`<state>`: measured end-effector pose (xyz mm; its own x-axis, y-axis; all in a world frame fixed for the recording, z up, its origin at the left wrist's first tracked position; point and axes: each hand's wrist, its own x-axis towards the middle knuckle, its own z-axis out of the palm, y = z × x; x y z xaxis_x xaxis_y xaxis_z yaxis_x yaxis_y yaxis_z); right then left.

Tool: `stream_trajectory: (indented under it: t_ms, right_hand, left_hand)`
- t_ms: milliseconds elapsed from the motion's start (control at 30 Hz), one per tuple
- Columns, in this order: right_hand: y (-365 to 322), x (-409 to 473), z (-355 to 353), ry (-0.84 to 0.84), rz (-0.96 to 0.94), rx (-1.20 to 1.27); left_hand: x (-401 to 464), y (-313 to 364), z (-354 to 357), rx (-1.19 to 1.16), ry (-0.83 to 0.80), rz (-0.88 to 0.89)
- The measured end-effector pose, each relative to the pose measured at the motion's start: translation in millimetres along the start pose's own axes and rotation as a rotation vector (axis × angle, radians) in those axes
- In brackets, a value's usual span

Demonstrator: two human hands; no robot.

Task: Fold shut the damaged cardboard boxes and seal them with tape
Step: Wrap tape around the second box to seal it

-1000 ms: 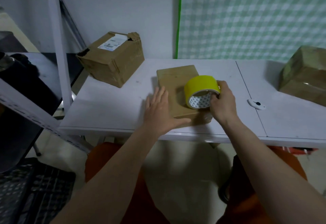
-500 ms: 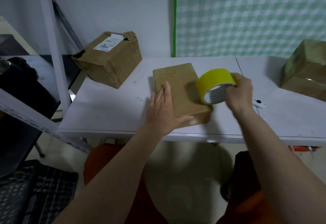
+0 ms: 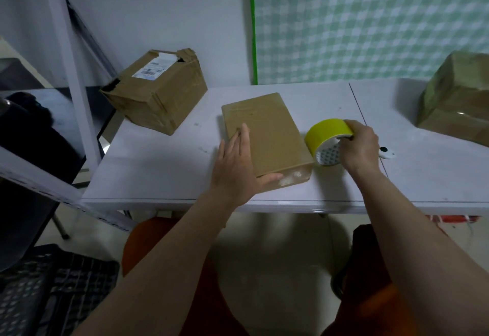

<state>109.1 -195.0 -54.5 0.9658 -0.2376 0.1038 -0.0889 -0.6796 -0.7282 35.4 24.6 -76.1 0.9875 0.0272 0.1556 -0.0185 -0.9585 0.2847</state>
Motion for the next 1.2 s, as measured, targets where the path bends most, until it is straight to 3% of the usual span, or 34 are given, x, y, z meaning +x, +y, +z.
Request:
stream_trajectory:
  t_ms: [333, 467, 567, 633, 767, 900, 1067, 1200]
  right_hand:
    - [9, 3, 10, 0.001, 0.054, 0.200]
    - [7, -11, 21, -0.051, 0.315, 0.562]
    - [-10, -31, 34, -0.288, 0.525, 0.998]
    - [-27, -38, 38, -0.358, 0.520, 1.140]
    - [-58, -41, 25, -0.256, 0.351, 1.019]
    - [-89, -43, 4, -0.174, 0.158, 0.789]
    - [-96, -46, 1, -0.110, 0.005, 0.493]
    - [-102, -49, 1, -0.139, -0.092, 0.346]
  left_hand:
    - [-1, -3, 2, -0.072, -0.001, 0.006]
    - [-7, -9, -1, -0.134, 0.027, 0.005]
    - [-13, -19, -4, -0.202, 0.053, 0.026]
    - [-18, -25, -7, -0.227, 0.043, 0.016]
    - [-19, -16, -12, -0.250, 0.044, -0.011]
    - [-4, 23, -32, -0.395, 0.178, 0.052]
    - [12, 31, -38, -0.543, 0.117, 0.008]
    - [3, 24, -38, -0.530, 0.124, -0.016]
